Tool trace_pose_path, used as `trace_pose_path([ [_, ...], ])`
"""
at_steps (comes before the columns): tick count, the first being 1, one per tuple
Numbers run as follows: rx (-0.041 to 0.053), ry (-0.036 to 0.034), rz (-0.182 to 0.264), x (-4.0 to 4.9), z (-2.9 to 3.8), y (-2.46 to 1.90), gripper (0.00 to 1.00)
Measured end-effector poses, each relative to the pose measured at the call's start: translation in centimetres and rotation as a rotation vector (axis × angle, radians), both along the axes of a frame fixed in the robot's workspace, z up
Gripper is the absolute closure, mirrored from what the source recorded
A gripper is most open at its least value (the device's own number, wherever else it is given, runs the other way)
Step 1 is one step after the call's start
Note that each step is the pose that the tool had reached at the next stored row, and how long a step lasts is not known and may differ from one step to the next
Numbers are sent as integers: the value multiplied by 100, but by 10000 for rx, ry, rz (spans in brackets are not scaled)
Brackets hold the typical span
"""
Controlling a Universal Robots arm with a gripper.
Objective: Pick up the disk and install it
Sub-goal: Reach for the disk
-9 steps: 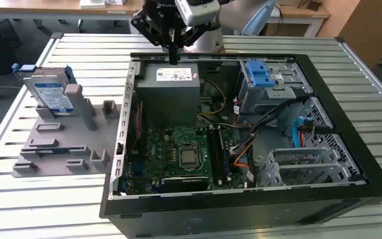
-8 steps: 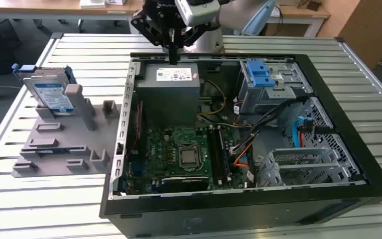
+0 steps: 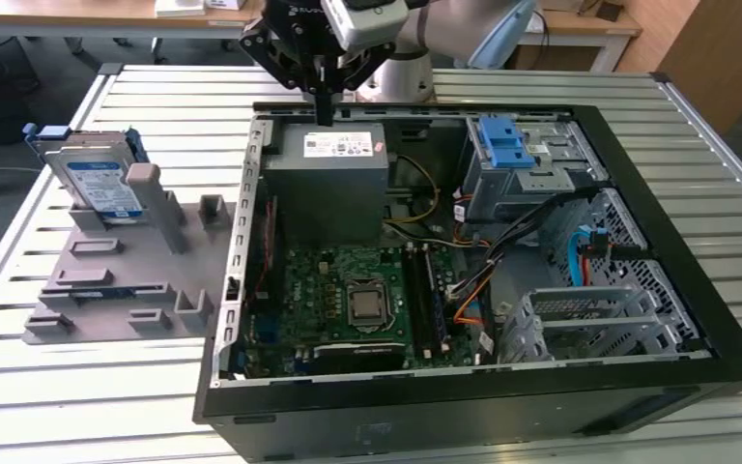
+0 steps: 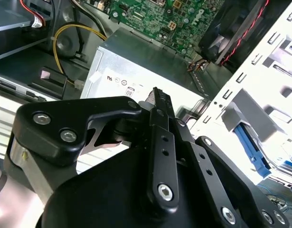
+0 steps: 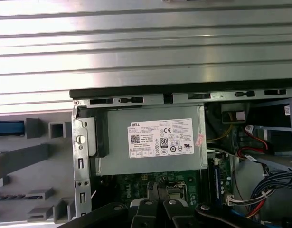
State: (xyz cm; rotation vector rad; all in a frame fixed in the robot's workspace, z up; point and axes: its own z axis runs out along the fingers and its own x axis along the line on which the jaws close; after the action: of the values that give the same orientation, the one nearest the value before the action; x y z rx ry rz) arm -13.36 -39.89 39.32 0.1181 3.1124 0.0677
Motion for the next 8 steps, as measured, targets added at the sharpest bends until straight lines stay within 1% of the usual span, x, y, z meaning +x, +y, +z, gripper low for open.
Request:
trace_pose_path([
  [8,-1,1,0,-57,-1,0,89],
])
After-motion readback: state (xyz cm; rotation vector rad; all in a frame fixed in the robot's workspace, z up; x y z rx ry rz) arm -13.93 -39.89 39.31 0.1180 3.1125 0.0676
